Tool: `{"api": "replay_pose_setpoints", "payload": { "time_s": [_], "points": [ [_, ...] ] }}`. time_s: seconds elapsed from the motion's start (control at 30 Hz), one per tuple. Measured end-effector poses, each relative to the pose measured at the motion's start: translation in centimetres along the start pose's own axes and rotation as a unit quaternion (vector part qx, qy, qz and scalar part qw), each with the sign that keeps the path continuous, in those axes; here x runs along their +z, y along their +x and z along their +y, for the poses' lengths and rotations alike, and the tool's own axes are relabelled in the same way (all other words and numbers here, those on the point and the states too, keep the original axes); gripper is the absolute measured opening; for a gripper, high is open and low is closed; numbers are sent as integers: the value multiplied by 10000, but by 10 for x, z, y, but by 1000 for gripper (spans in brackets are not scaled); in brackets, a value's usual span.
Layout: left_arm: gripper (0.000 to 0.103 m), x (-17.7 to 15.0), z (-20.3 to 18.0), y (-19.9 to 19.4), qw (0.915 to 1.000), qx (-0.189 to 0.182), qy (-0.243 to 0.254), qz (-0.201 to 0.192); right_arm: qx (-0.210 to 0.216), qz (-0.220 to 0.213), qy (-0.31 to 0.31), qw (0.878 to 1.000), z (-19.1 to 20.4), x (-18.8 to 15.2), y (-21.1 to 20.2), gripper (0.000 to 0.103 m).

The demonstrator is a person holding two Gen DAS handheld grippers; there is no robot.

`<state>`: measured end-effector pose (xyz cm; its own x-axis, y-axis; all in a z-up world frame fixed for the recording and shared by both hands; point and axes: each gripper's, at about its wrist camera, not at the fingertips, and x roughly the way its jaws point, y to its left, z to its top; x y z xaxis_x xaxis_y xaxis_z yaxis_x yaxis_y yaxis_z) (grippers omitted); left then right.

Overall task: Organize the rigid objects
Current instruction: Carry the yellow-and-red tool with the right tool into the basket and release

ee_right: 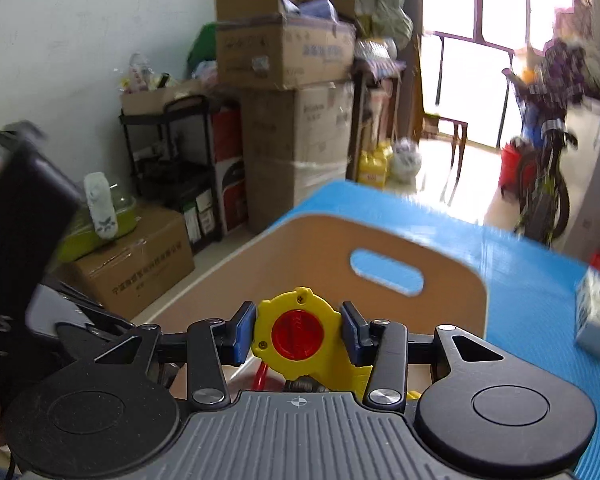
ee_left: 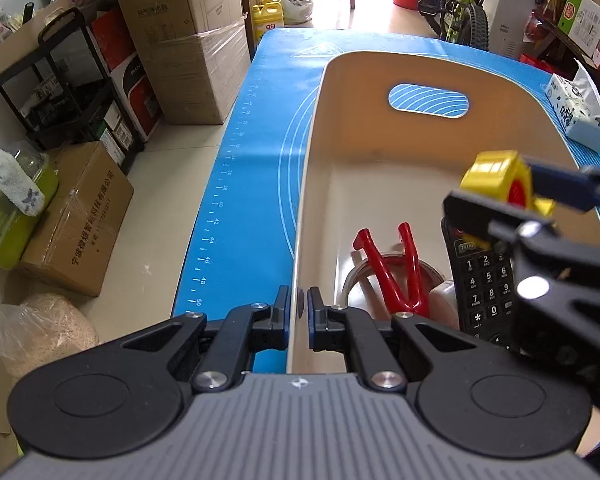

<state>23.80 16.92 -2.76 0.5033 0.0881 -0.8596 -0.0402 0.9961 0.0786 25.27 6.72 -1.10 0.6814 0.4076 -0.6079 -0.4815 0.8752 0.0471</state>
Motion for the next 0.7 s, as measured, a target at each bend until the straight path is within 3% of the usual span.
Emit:
{"api": "replay_pose_setpoints", "payload": {
  "time_s": [0.23, 0.37, 0.43, 0.67, 0.7],
  "points": [
    [9, 0, 1, 1, 10000, 2, -19, -5, 18, 490, 152, 9987, -2, -17, 18, 51],
    [9, 0, 0, 0, 10000, 28, -23, -2, 35, 462, 328, 9984, -5, -20, 17, 50],
    [9, 0, 0, 0, 10000, 38, -36, 0, 62, 445, 453, 9980, -8, -21, 13, 62],
    [14, -1, -3, -6, 9999, 84, -7, -89, -40, 383, 814, 9959, -25, -24, -3, 78],
    [20, -1, -4, -7, 9999, 97, -4, -110, -62, 343, 834, 9959, -27, -25, -6, 81]
  ]
}}
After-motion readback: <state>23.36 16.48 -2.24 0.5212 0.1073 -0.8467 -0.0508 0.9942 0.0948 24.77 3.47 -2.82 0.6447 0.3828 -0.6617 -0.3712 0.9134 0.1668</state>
